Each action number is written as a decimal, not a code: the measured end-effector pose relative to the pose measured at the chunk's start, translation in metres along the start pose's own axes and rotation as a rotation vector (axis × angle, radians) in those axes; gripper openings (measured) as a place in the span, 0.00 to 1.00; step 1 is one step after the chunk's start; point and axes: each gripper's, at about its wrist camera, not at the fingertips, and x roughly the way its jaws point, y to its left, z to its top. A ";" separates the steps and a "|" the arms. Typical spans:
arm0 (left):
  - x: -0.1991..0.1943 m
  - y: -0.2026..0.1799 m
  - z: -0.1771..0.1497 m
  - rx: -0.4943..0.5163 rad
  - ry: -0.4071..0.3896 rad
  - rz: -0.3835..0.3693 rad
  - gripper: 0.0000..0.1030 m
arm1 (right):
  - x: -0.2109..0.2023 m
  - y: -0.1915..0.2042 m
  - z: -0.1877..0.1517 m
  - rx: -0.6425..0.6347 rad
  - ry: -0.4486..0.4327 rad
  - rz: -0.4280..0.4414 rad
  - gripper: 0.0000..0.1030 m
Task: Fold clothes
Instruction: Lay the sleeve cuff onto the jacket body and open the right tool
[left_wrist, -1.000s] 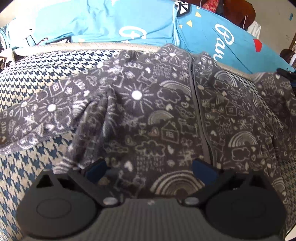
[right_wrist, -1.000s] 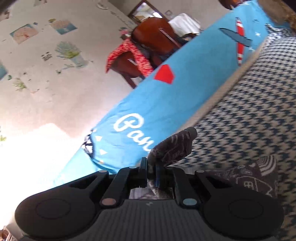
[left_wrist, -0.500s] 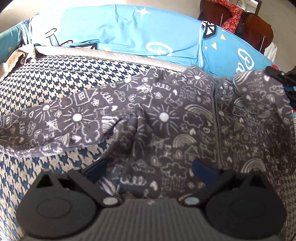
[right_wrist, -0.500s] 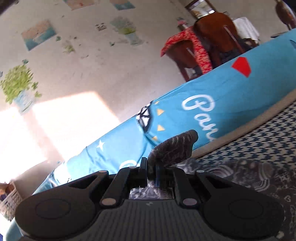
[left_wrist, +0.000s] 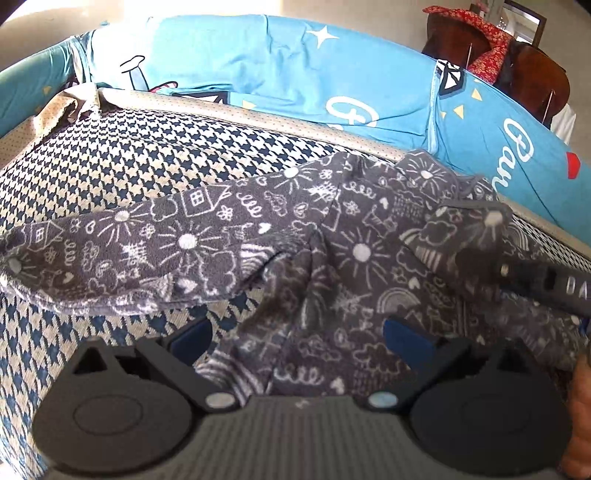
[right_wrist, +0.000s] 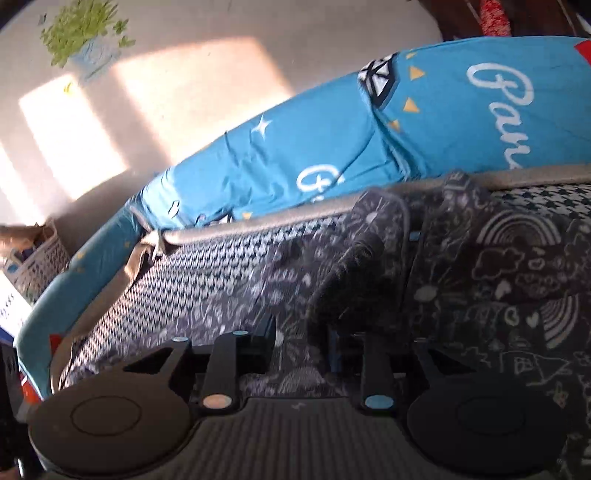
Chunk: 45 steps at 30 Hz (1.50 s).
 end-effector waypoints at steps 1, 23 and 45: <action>0.000 0.000 0.000 -0.002 0.000 0.000 1.00 | -0.001 0.001 -0.002 -0.010 0.013 0.007 0.31; 0.006 -0.008 -0.003 0.033 0.017 0.004 1.00 | -0.001 -0.005 -0.012 -0.001 0.109 -0.042 0.39; 0.007 -0.020 -0.013 0.087 0.057 0.012 1.00 | -0.023 -0.004 -0.028 0.015 0.142 -0.161 0.44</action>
